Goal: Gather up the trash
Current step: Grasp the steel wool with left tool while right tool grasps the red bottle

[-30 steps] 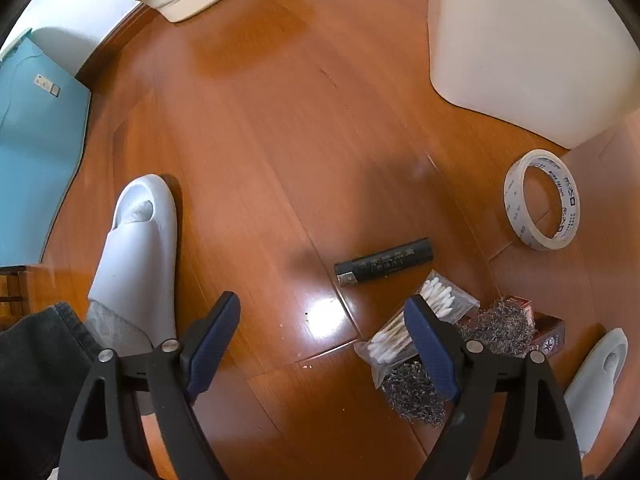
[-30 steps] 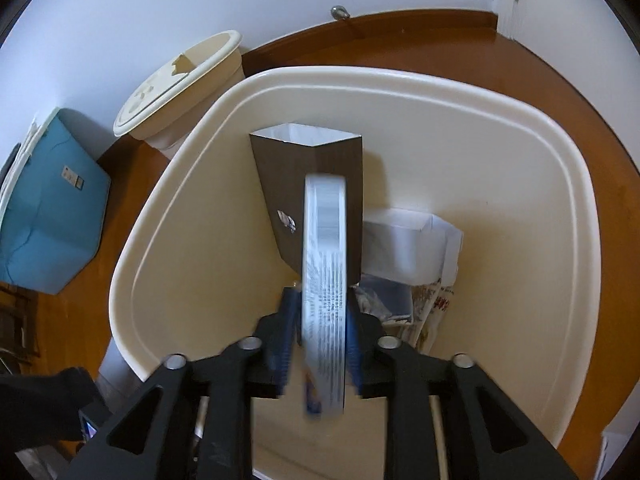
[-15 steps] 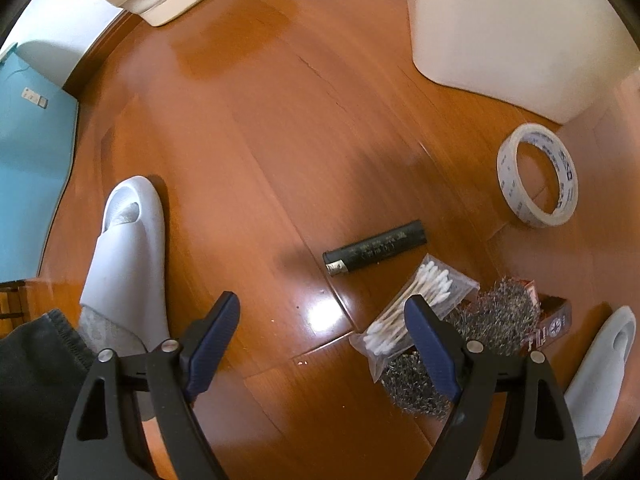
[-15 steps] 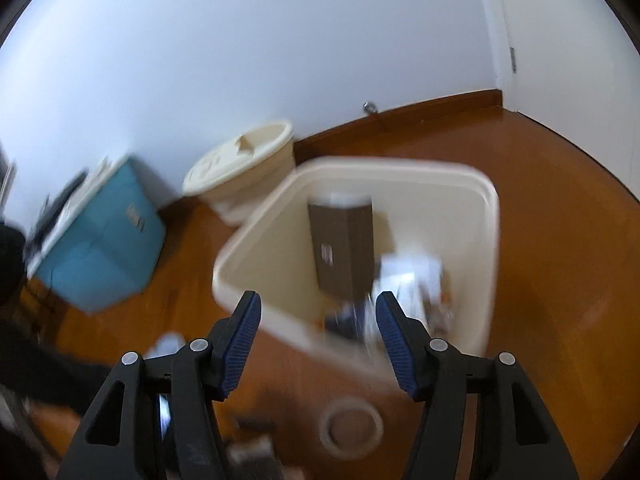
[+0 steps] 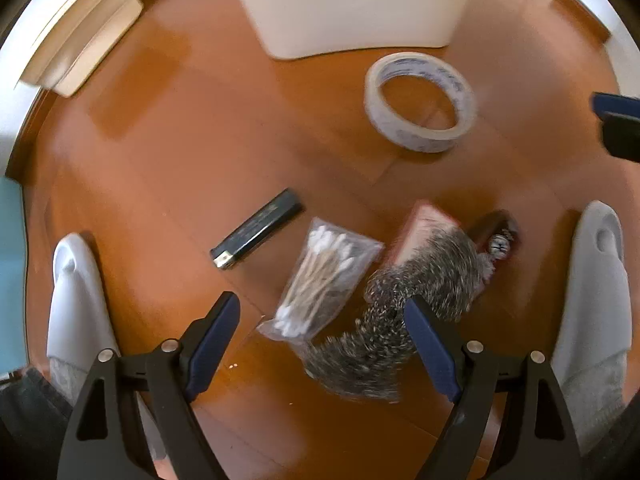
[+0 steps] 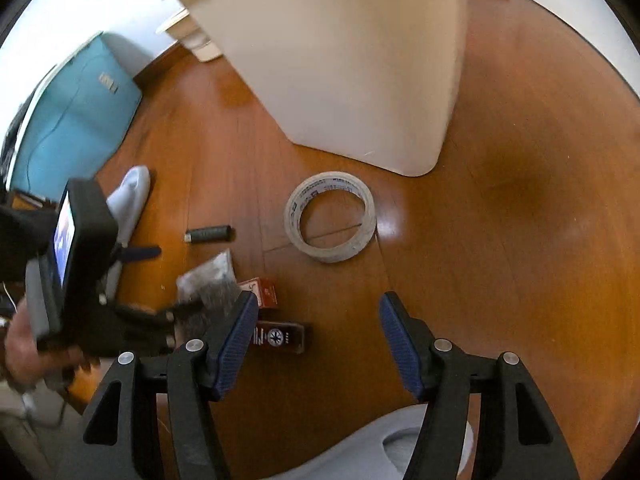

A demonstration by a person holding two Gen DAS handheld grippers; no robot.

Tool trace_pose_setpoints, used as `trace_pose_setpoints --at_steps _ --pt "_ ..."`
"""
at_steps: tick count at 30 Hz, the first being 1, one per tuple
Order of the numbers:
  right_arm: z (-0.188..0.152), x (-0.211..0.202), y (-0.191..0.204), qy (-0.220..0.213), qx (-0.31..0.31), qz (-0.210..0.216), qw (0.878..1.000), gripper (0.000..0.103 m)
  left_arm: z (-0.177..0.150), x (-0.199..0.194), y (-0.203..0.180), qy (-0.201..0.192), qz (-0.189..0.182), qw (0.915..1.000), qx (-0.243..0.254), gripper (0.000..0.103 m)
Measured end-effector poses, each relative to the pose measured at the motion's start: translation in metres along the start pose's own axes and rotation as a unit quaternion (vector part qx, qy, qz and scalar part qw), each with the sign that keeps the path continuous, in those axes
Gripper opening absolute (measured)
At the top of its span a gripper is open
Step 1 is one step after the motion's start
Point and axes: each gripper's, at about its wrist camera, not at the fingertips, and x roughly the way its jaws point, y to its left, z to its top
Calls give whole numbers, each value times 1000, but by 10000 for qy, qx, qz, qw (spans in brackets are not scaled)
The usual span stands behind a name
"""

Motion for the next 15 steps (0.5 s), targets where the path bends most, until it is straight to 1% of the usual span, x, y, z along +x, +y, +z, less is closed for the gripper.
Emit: trace_pose_setpoints --at_steps 3,5,6,9,11,13,15 --pt "-4 2 -3 52 52 -127 9999 66 -1 -20 3 -413 -1 9989 -223 84" --pt "-11 0 -8 92 129 -153 9998 66 -3 -26 4 -531 -76 9981 -291 84" --pt "-12 2 -11 123 186 -159 9996 66 -5 -26 1 -511 -128 9983 -242 84" --pt "-18 6 -16 233 333 -151 9991 66 -15 -20 -11 -344 -194 9992 96 84" --pt "-23 6 -17 270 350 -162 9989 66 -22 -12 -21 -318 -156 9987 374 84" --pt "-26 7 -17 300 432 -113 9986 66 -29 -4 -35 -306 -8 9962 820 84" --pt "-29 9 -18 339 546 -35 9979 66 -34 1 -41 -371 59 9922 1185 84"
